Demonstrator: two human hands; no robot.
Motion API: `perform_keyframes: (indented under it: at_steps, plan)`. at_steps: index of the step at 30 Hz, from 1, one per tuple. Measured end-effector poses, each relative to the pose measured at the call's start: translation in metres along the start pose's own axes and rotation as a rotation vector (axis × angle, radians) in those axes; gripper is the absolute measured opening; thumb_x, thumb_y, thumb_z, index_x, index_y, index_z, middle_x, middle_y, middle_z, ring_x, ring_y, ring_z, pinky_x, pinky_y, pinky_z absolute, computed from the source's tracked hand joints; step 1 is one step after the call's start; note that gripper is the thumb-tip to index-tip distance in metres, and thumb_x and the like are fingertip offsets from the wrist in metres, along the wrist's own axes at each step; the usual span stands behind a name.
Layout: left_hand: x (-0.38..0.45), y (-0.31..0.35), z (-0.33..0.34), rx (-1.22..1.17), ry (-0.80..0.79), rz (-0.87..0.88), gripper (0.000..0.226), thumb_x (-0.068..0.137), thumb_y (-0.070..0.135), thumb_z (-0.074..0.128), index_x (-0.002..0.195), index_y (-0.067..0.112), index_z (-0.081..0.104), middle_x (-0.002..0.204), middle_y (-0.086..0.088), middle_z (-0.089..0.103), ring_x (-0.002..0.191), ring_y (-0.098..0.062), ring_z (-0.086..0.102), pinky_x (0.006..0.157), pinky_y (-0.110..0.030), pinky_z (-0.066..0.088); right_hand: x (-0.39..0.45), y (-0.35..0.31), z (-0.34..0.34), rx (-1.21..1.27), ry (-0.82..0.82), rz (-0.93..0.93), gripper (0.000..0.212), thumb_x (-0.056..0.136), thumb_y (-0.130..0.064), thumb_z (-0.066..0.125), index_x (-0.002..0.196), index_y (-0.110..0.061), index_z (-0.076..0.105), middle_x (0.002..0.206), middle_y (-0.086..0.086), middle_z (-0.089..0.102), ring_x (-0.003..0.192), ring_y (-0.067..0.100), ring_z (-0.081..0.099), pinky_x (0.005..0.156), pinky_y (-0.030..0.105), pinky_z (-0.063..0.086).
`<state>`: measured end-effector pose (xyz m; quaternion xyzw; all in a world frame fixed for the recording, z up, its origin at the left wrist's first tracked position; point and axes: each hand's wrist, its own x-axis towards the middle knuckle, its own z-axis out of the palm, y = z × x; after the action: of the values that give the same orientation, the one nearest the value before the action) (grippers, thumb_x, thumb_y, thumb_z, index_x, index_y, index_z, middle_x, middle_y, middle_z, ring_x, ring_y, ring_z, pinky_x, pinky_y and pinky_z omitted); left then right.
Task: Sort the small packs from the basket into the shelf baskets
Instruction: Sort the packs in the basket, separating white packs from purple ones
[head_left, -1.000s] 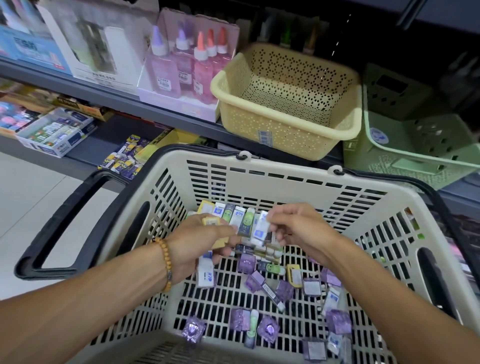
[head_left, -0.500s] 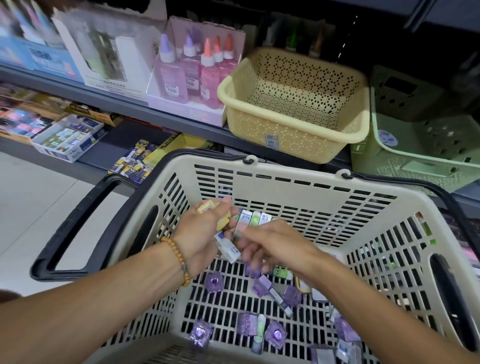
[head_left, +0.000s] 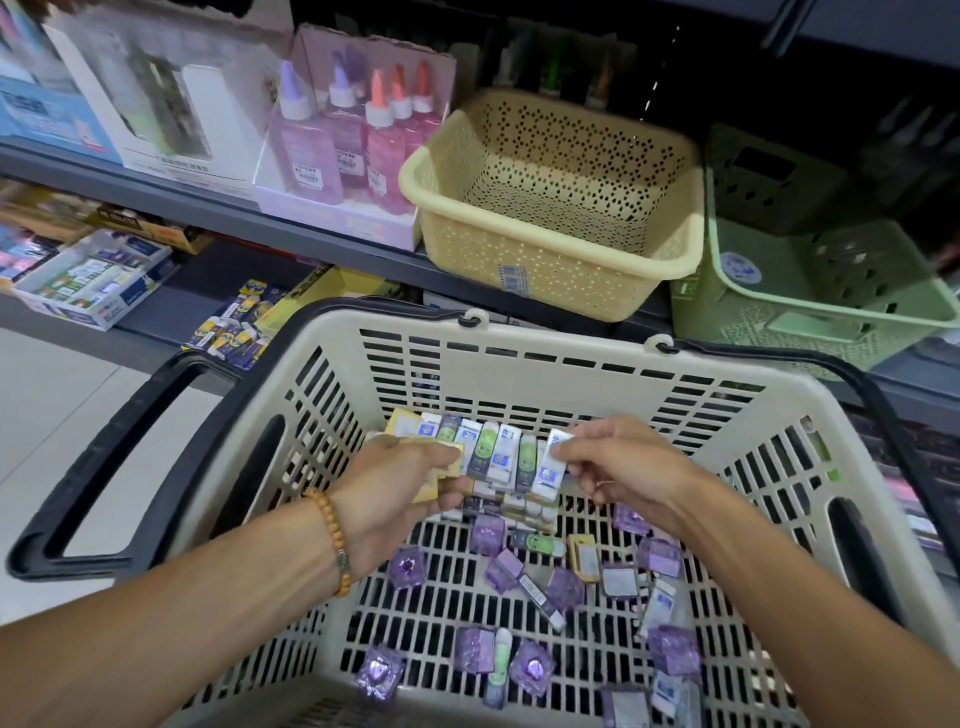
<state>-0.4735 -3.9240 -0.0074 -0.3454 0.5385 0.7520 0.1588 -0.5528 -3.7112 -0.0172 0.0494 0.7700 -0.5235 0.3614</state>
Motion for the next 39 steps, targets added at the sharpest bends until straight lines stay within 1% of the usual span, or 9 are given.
perform_keyframes:
  at_steps: [6,11,14,17,23,28,31,36,39]
  plan:
    - [0.001,-0.008,0.0,0.109,-0.03,0.021,0.021,0.086,-0.001,0.066,0.105,0.003,0.058,0.09,-0.016,0.07,0.064,-0.017,0.067,0.058,-0.026,0.057,0.016,0.009,0.019,0.009,0.131,0.028,0.008,0.092,-0.003,0.062,0.087,-0.002,0.067,0.077,0.013,0.07,0.063,0.016,0.064,0.055,0.023,0.053]
    - [0.003,-0.01,0.0,0.129,-0.01,0.047,0.043,0.084,-0.003,0.068,0.123,0.001,0.051,0.091,-0.017,0.071,0.066,-0.016,0.069,0.059,-0.023,0.056,0.009,0.007,0.024,-0.06,0.274,-0.086,0.016,0.094,-0.014,0.059,0.085,-0.011,0.071,0.075,0.006,0.066,0.062,0.012,0.058,0.059,0.025,0.05]
    - [0.002,-0.008,0.001,0.112,-0.032,0.066,0.038,0.084,-0.004,0.066,0.121,-0.001,0.056,0.092,-0.018,0.071,0.066,-0.016,0.069,0.06,-0.024,0.058,-0.005,-0.002,0.028,-0.091,0.05,-0.16,0.028,0.092,-0.04,0.063,0.087,-0.014,0.073,0.077,0.005,0.071,0.064,0.012,0.062,0.058,0.023,0.049]
    - [-0.001,-0.006,0.005,0.076,-0.08,0.056,0.034,0.084,-0.004,0.067,0.116,0.0,0.059,0.088,-0.017,0.071,0.066,-0.017,0.068,0.066,-0.027,0.059,-0.01,-0.007,0.04,-0.061,-0.165,-0.145,0.02,0.089,-0.031,0.069,0.093,-0.011,0.073,0.083,0.009,0.074,0.067,0.015,0.067,0.056,0.022,0.05]
    - [-0.003,-0.003,0.005,0.013,-0.115,-0.031,0.04,0.082,-0.011,0.062,0.118,-0.002,0.05,0.102,-0.026,0.07,0.081,-0.027,0.072,0.072,-0.032,0.06,-0.014,-0.005,0.009,0.076,-0.097,-0.03,0.013,0.095,-0.017,0.063,0.1,-0.004,0.062,0.087,0.016,0.075,0.069,0.023,0.072,0.058,0.025,0.058]
    - [-0.006,-0.008,-0.001,0.038,-0.178,-0.082,0.036,0.088,-0.015,0.051,0.122,-0.006,0.045,0.109,-0.026,0.067,0.09,-0.032,0.072,0.074,-0.033,0.061,-0.004,0.004,-0.002,0.064,0.048,-0.059,0.013,0.094,-0.011,0.062,0.099,0.0,0.068,0.072,0.007,0.062,0.053,0.012,0.057,0.051,0.022,0.049]
    - [-0.012,-0.011,-0.011,0.115,-0.189,-0.091,0.018,0.088,-0.008,0.058,0.105,-0.006,0.059,0.103,-0.023,0.071,0.089,-0.027,0.073,0.07,-0.027,0.06,0.011,-0.002,0.024,0.009,0.018,-0.115,0.014,0.094,-0.017,0.064,0.085,-0.008,0.07,0.069,0.005,0.062,0.053,0.01,0.055,0.05,0.022,0.047]
    - [-0.019,-0.013,-0.032,0.222,-0.035,-0.105,0.031,0.083,0.006,0.071,0.112,0.005,0.062,0.106,-0.014,0.07,0.088,-0.026,0.072,0.063,-0.03,0.059,0.045,-0.022,0.067,-0.055,-0.048,-0.159,0.012,0.094,-0.019,0.063,0.086,-0.013,0.069,0.061,-0.004,0.062,0.046,0.006,0.053,0.044,0.02,0.043]
    - [-0.022,-0.008,-0.036,0.281,0.018,-0.073,0.029,0.08,0.014,0.076,0.106,0.01,0.065,0.095,-0.01,0.073,0.074,-0.02,0.069,0.052,-0.025,0.054,0.054,-0.03,0.082,-0.042,-0.14,-0.145,0.009,0.095,-0.011,0.059,0.092,-0.017,0.065,0.079,0.003,0.07,0.052,0.009,0.06,0.046,0.02,0.047]
